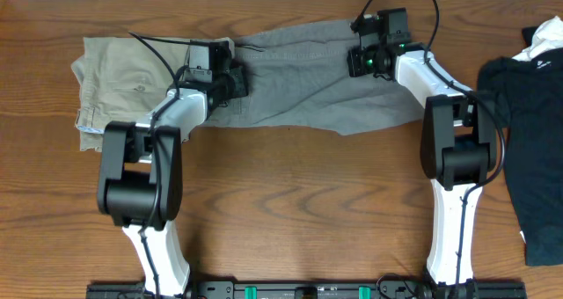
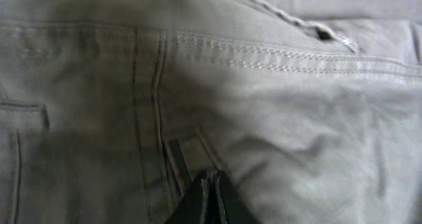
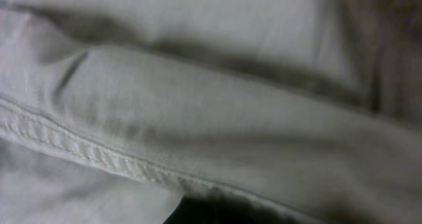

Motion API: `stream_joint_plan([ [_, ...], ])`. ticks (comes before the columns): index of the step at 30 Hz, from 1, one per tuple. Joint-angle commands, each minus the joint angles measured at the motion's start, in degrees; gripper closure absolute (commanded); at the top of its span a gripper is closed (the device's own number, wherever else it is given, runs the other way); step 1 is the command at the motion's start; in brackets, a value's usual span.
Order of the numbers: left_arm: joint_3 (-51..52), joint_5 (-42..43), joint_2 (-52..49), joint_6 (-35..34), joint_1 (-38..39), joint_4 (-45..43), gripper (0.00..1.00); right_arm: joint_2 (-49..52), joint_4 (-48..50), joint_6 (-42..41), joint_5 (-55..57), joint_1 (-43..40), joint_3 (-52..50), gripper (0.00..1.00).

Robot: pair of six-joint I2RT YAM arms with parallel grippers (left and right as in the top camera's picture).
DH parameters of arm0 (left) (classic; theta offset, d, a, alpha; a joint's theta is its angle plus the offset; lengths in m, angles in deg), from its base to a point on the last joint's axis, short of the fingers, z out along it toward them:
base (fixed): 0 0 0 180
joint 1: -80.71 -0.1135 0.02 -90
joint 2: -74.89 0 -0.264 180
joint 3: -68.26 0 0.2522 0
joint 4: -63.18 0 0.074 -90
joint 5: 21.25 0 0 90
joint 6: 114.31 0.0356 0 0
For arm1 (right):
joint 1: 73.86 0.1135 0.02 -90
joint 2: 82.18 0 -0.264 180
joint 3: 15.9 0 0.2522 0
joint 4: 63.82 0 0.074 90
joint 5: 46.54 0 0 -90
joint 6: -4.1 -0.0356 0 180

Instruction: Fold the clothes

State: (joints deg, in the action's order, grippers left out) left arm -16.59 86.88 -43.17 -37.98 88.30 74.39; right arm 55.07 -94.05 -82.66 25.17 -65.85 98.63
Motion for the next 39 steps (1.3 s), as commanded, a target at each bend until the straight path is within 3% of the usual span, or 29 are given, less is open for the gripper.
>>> stream_joint_plan([
  [1,-0.17,0.70,-3.76,0.35,-0.13,-3.45,0.94,3.58,4.28,-1.27,0.50,0.68,0.37,0.99],
  [6,-0.17,0.68,-6.91,0.37,-0.13,-8.31,0.94,5.86,12.39,-3.65,1.03,0.57,0.37,0.99],
  [15,-0.26,1.49,-5.81,0.98,-0.13,-14.14,0.94,5.90,15.72,-3.58,11.02,0.52,0.37,0.99],
  [23,-0.52,1.07,-3.39,0.98,-0.13,-21.00,0.94,5.90,23.23,-3.63,12.52,0.48,0.37,0.99],
  [29,-0.52,-6.95,-4.09,1.86,-0.15,-20.85,0.94,5.88,24.81,-3.58,12.92,0.42,0.39,0.99],
  [39,-3.61,-6.62,1.92,2.47,-0.13,-22.43,0.93,0.66,25.11,-3.54,11.65,0.96,0.70,0.99],
])
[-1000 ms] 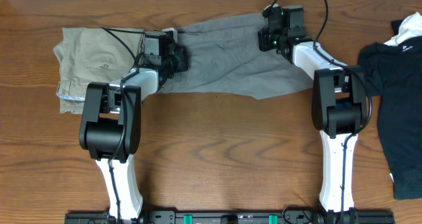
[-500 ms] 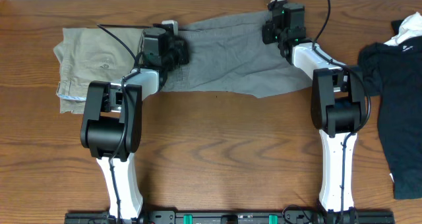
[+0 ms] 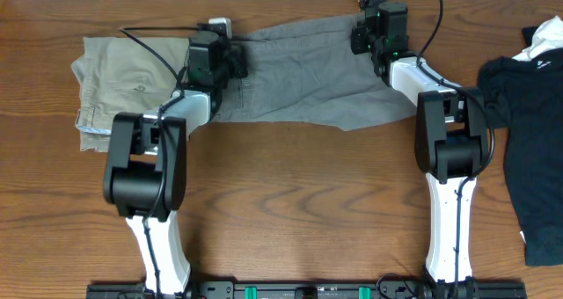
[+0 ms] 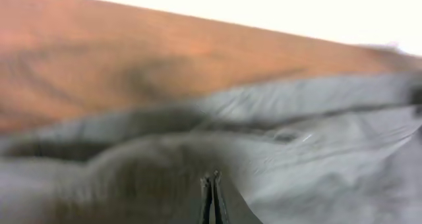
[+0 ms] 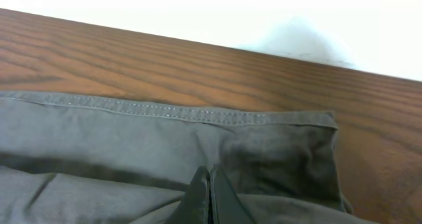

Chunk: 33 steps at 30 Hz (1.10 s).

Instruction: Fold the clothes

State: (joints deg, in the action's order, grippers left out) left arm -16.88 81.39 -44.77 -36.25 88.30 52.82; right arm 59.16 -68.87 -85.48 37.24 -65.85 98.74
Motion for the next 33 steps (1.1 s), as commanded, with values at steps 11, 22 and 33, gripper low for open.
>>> stream_joint_plan([
  [11,-3.61,-1.79,-1.60,3.41,-0.09,-1.01,0.90,5.01,8.72,-0.57,-0.42,1.36,0.59,0.99],
  [22,-3.61,-1.77,-1.64,4.46,-0.07,2.89,0.91,8.48,0.70,-0.33,0.20,1.01,0.59,0.99],
  [33,-3.61,-1.79,8.55,4.44,0.11,23.78,0.94,-6.95,-30.75,1.16,1.95,-1.11,0.59,0.99],
])
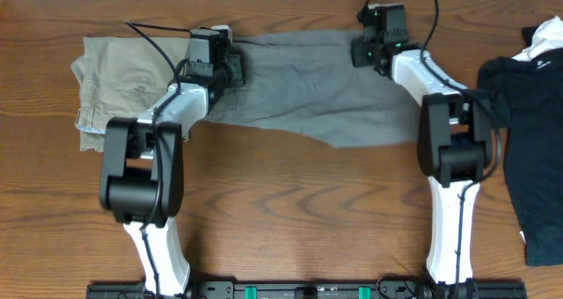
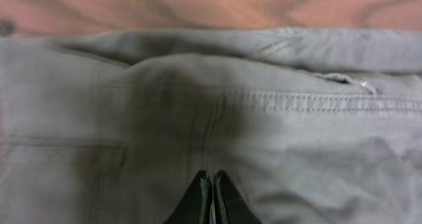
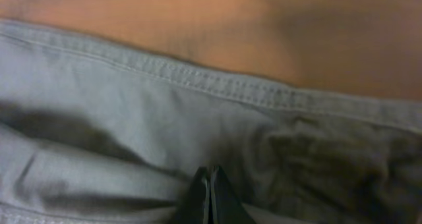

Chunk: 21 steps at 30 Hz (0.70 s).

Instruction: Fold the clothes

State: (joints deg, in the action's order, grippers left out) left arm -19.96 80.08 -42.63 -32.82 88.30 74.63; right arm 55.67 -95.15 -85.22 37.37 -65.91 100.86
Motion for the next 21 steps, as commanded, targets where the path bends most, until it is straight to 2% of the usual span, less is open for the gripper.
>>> stream_joint_plan([
  [1,-0.52,-0.48,7.78,1.01,0.22,4.00,0.94,-4.96,-7.74,0.87,2.34,-1.29,-1.53,0.99],
  [6,-0.52,-0.48,12.94,1.01,0.63,14.03,0.93,-10.10,-20.98,0.63,5.20,-2.23,-1.53,0.99],
  [10,-0.46,-1.03,13.00,1.03,0.61,18.62,0.94,-12.31,-24.17,0.66,2.45,-2.47,-1.53,0.99],
  [13,-0.20,-4.68,11.72,1.03,0.63,19.37,0.94,-15.32,-24.76,0.66,-2.78,-3.23,-1.53,0.99],
  [15,-0.09,-6.58,10.43,1.01,0.61,19.41,0.94,-17.62,-25.38,0.66,-5.92,-3.67,-1.53,0.91],
  [18,0.28,-6.91,8.07,0.72,0.63,19.63,0.94,-20.26,-27.45,0.63,-8.33,-3.76,-1.53,0.68],
  [21,0.31,-6.88,4.83,0.28,0.98,20.04,0.94,-21.27,-30.56,0.66,-9.64,-3.41,-1.53,0.60],
])
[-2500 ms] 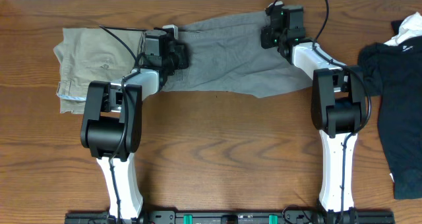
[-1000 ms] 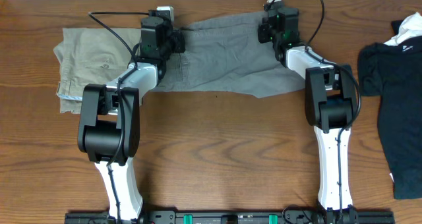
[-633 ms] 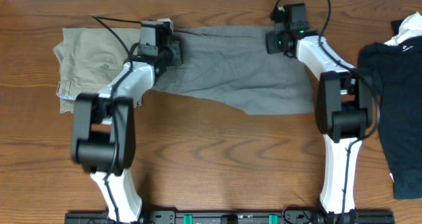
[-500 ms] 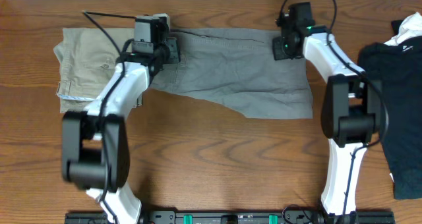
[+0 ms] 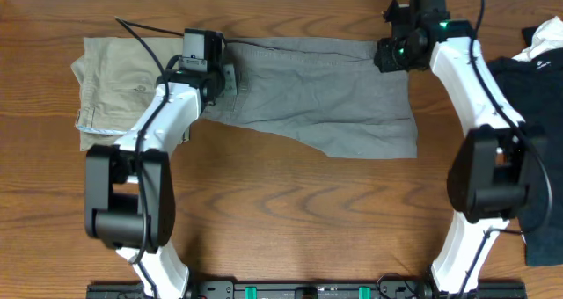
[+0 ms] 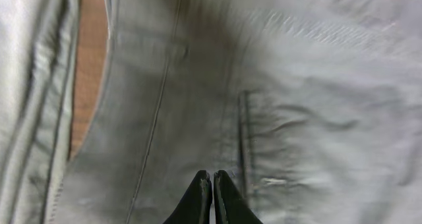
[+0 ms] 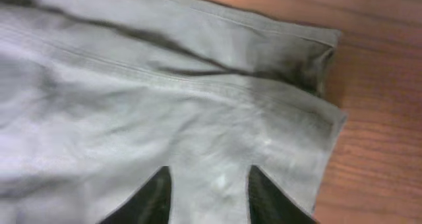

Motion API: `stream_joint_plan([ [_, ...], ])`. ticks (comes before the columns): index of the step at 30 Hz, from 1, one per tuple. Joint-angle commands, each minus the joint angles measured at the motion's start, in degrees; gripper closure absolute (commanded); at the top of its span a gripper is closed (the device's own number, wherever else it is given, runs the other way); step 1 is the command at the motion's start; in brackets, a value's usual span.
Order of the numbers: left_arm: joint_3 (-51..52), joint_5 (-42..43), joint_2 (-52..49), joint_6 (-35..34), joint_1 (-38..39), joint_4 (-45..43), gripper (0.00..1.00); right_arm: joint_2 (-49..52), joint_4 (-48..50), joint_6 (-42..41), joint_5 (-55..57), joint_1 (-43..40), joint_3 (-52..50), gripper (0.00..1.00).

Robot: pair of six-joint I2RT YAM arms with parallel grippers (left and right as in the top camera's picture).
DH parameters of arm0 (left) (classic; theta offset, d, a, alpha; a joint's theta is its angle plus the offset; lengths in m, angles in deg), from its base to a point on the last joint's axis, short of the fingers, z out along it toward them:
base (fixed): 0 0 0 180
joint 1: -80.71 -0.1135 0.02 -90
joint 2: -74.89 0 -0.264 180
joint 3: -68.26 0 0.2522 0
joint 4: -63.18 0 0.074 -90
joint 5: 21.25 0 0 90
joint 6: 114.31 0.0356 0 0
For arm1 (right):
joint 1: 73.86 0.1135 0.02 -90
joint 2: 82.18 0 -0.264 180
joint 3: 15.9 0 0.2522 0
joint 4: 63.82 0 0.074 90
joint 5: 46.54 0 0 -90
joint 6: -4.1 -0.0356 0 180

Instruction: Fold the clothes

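Grey pants (image 5: 317, 92) lie spread flat across the far middle of the table, waist to the left, leg ends to the right. My left gripper (image 5: 220, 77) is over the waist end. The left wrist view shows it (image 6: 211, 179) shut, tips against flat grey fabric (image 6: 297, 85), with nothing seen pinched between them. My right gripper (image 5: 387, 54) hangs over the far right corner of the legs. In the right wrist view it (image 7: 208, 197) stands open above the grey cloth (image 7: 165, 85) near the hem.
Folded khaki pants (image 5: 114, 83) lie at the far left, their edge touching the grey waist (image 6: 33, 85). A black garment (image 5: 537, 132) with something white (image 5: 541, 40) on it lies at the right edge. Bare wooden table (image 5: 290, 220) fills the near half.
My right gripper has opened and let go of the pants leg, and now sits higher and further right. The left gripper has turned over the waist and stays shut. The pants lie flatter.
At first the grey pants lay crumpled at a slant, both grippers shut low in the fabric. Then both were at the table's far edge with the cloth drawn straighter. After that the pants lay lower and smoother. Now they are flat and the right gripper is open.
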State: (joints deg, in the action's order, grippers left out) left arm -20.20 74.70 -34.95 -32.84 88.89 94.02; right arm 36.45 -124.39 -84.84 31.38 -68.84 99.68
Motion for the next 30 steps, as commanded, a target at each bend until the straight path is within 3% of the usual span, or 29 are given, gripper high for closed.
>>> stream_joint_plan([
  [1,0.55,-1.49,-4.02,0.31,0.50,0.72,0.93,-2.05,-2.23,0.28,-3.63,-0.44,-0.35,0.59],
  [12,0.55,-1.51,-7.10,-0.35,4.81,9.97,0.94,-1.29,-5.44,2.05,-3.56,-0.33,-0.42,0.58],
  [19,0.55,-1.55,-6.29,-0.28,9.40,12.70,0.94,-0.50,-3.45,2.27,-1.20,-0.31,-3.61,0.72],
  [30,0.55,-1.57,-6.29,-0.28,10.12,14.69,0.94,-0.42,8.50,0.74,7.26,-2.14,-20.04,0.95],
])
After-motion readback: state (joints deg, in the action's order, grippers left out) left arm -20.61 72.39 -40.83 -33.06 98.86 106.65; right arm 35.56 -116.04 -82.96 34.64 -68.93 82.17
